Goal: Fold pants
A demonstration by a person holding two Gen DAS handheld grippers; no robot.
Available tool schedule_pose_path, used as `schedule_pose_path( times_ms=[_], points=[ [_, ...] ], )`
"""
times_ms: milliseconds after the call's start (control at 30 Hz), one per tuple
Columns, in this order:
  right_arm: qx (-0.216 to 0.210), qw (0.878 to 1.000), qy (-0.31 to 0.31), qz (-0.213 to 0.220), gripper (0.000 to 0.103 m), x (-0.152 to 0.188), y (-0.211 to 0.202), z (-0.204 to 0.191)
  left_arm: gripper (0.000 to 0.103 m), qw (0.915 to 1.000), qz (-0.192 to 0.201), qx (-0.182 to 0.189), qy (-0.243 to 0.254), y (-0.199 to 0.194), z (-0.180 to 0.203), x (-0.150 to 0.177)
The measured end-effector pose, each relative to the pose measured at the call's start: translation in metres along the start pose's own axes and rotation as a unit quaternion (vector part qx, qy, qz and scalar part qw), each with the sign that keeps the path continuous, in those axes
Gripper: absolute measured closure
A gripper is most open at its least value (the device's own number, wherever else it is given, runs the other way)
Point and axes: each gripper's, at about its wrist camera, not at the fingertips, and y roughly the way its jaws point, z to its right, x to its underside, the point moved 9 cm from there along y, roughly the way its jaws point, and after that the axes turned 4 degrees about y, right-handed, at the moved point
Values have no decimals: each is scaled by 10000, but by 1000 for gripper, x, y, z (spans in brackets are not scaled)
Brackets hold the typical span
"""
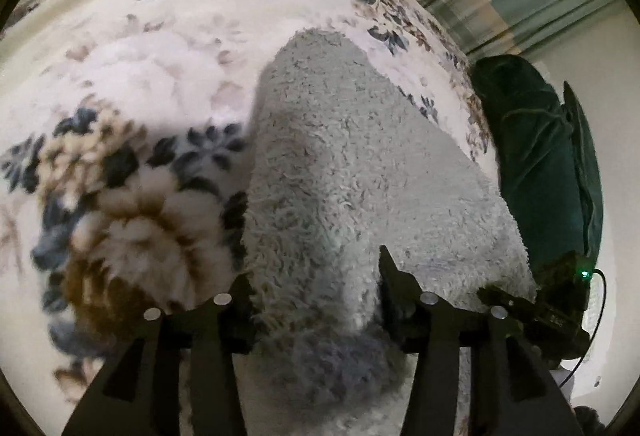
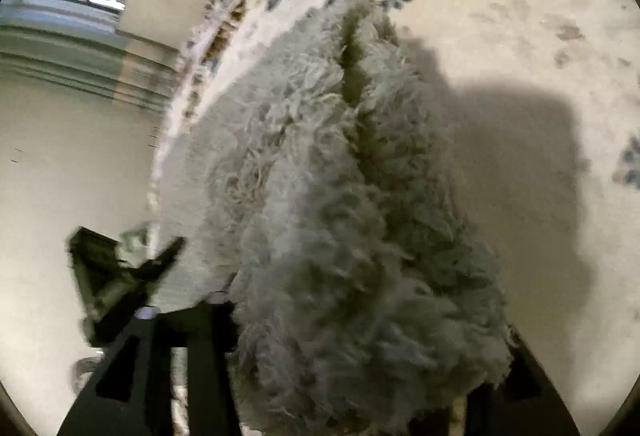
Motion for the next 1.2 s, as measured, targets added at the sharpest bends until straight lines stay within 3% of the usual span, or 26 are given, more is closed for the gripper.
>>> schedule_pose_path(
  times_ms=[33,67,100,167,267,367,500,600,833,967,1200],
  points=[
    [259,9996,-61,44,26,2,-3,4,47,9998,-16,-189,75,-5,2,3],
    [479,9988,-88,102,18,6,-9,3,35,9988,-24,-456,187,-8,3,4],
    [766,9969,-129,160,14,5,-9,5,26,9964,-24,-772,342,-13,5,5],
    [1560,9854,-481,488,7,8,-27,1,18,9900,30,-1291,567,-26,10,9],
    [2459,9581,-1147,920,0,14,-55,-29,16,9769,229,-1912,931,-60,32,25],
    [2712,9452,-1424,1131,0,36,-96,-48,16,9660,380,-2300,1117,-88,51,37],
    [2722,9407,-1467,1394,0,79,-166,-78,16,9545,682,-2610,1269,-130,84,51],
    [2696,9385,-1517,1531,0,122,-228,-96,16,9522,857,-2628,1298,-163,112,60],
    [2461,9373,-1652,1834,0,185,-341,-143,16,9453,1327,-2600,1457,-254,191,91],
    [2471,9263,-1880,2132,0,221,-415,-169,16,9416,1533,-2601,1493,-304,227,114],
    [2278,9215,-2020,2410,0,285,-526,-201,16,9379,1889,-2531,1433,-392,287,163]
  ],
)
